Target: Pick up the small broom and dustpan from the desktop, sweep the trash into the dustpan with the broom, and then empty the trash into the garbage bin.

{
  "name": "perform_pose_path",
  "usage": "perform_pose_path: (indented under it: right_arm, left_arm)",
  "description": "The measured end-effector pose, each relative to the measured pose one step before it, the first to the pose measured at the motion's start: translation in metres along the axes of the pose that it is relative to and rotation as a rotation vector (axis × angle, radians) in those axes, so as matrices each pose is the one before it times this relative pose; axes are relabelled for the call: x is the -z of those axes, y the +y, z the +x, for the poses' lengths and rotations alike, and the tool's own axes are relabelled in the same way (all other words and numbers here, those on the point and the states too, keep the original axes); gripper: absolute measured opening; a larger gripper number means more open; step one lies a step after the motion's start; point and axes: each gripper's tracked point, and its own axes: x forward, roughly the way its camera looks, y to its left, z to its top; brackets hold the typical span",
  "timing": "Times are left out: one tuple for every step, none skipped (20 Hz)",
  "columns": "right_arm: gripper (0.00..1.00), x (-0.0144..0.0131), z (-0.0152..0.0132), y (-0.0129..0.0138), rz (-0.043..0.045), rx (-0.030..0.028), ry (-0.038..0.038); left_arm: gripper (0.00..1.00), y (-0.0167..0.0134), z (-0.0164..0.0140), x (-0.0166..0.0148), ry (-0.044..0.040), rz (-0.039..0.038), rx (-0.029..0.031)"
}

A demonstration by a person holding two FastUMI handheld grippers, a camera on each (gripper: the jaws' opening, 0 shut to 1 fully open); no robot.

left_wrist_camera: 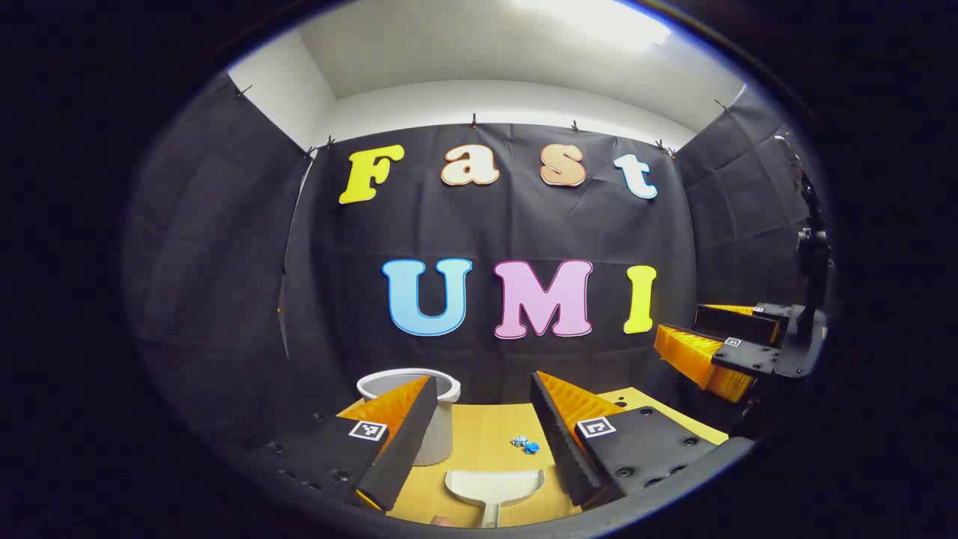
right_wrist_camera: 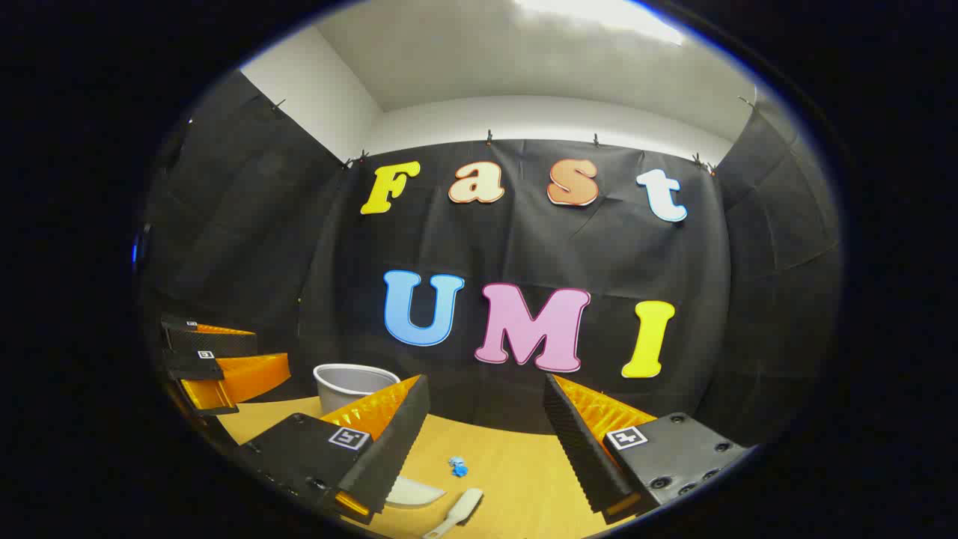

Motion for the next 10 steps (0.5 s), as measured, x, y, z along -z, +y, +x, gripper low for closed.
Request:
perform_pose_path:
  right_arm:
    - [0.91, -0.00130, -0.00343, 0.00286, -0.00583, 0.00120, 0.00192]
    - [0.90, -0.00383, -0.00216, -0.00144, -0.01875, 0.00960, -0.01005]
    - [0.90, -0.00184, 0.00071, -0.00346, -0.02267, 0.00948, -0.00529]
    - [0.98, 0.00078, 0.00098, -0.00212, -0.01541, 0.00179, 0.00120]
    - [0.98, 0.00215, 0.00182, -0.00166, -0.00628, -0.00102, 0.00098]
    - [0.98, 0.00054, 0.00153, -0.00448, 0.00214, 0.00240, -0.00086]
    - [0.98, -0.00082, 0.00239, -0.00506, 0.01027, -0.00075, 0.00066]
    - [0.99, 0.00012, 0.00141, -0.00397, 0.01277, -0.00705, 0.00260]
    - [0.99, 0.00000, 0.00030, -0.00510, 0.00641, -0.00257, 0.00001]
    - [0.98, -0.00224, -0.00159, -0.00611, 0.00007, -0.00036, -0.01034]
  left_arm:
    - [0.75, 0.00253, -0.00054, 0.00088, 0.01375, -0.02480, 0.00471]
    - [0.75, 0.00273, -0.00100, -0.00066, 0.00792, -0.02159, 0.00375]
    - [0.75, 0.00354, 0.00024, 0.00030, 0.00673, -0.01284, -0.00156]
    - [0.75, 0.00384, 0.00221, 0.00372, 0.01129, -0.00342, -0.00892]
    - [0.75, 0.00390, 0.00131, 0.00117, 0.00737, 0.00291, -0.01160]
    - [0.75, 0.00228, 0.00178, -0.00122, 0.00254, 0.00610, -0.01451]
    - [0.75, 0.00309, 0.00243, -0.00499, 0.00167, 0.00714, -0.02331]
    - [0.75, 0.00079, 0.00254, -0.00541, -0.00153, 0.00436, -0.01684]
    - [0.75, -0.00075, -0.00054, -0.00741, -0.00681, 0.00077, -0.01448]
    - [0.75, -0.00195, -0.00216, -0.00473, -0.00699, -0.00034, -0.01156]
